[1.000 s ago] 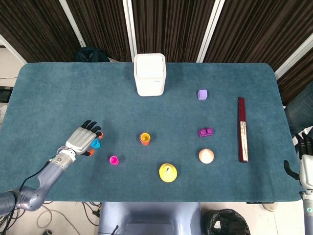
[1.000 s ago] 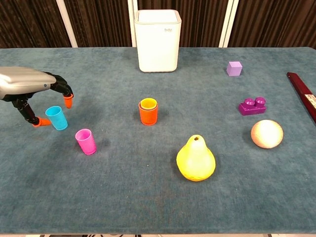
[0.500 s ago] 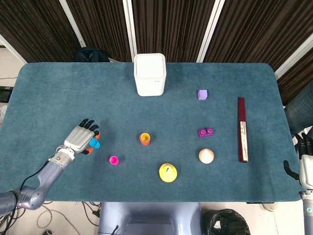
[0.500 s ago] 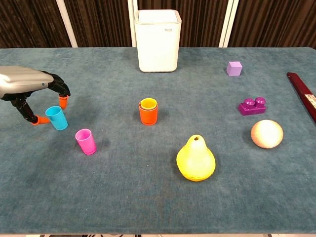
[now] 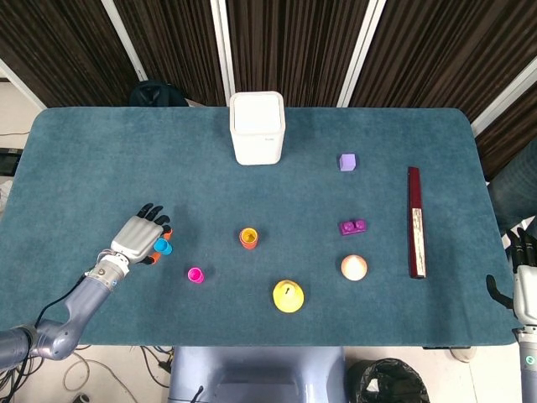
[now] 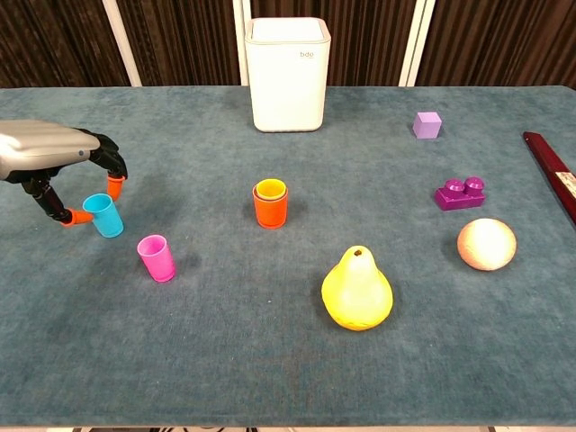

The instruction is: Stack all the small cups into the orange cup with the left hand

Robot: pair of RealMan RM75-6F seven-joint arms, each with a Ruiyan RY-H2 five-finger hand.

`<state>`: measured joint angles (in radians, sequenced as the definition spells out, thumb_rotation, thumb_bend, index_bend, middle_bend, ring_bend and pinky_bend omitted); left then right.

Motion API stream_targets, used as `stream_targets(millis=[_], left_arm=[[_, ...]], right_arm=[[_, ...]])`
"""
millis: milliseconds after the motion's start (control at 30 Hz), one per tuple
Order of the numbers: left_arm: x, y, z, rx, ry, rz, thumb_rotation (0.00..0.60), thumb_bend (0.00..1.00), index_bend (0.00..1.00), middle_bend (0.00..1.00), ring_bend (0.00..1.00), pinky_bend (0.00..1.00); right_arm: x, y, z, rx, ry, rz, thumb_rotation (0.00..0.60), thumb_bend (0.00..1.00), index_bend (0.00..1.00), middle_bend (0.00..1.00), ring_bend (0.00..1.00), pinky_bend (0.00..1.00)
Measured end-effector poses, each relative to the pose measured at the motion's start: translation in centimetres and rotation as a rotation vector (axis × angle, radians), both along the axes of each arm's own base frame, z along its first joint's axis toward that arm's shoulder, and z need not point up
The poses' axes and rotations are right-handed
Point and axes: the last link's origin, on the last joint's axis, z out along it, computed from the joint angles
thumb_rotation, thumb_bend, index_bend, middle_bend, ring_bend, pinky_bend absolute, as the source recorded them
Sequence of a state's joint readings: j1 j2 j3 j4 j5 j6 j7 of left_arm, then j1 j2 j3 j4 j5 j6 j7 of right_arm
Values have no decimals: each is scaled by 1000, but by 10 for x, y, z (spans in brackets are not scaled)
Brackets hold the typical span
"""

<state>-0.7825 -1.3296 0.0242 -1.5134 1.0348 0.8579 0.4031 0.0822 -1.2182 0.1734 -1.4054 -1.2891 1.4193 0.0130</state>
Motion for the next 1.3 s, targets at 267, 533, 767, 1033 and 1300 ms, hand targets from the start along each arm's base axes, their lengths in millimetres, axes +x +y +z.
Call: stream_targets(millis=[267, 533, 767, 1033, 1300], left_arm=[[13, 2, 3, 10, -37, -20, 600, 335, 461, 216, 0, 0], [72, 8, 1, 32, -135, -171, 600, 336, 460, 218, 0, 0], [113, 15, -17, 3, -172, -231, 600, 336, 461, 219, 0, 0], [145, 22, -45, -15, -198, -230, 600, 335, 462, 220, 0, 0], [161, 32, -54, 6, -209, -223, 600, 335, 462, 220, 0, 0]], right_arm=[[0, 0, 0, 2, -1, 1, 600, 430, 59, 0, 63, 0], [0, 0, 0, -2, -2, 3, 600, 430, 59, 0, 63, 0], [0, 1, 3, -13, -5, 3, 600, 430, 59, 0, 64, 0], [-1, 1, 5, -18, -5, 0, 600, 430, 59, 0, 64, 0], [-3, 0, 5, -18, -6, -4, 600, 430, 59, 0, 64, 0]])
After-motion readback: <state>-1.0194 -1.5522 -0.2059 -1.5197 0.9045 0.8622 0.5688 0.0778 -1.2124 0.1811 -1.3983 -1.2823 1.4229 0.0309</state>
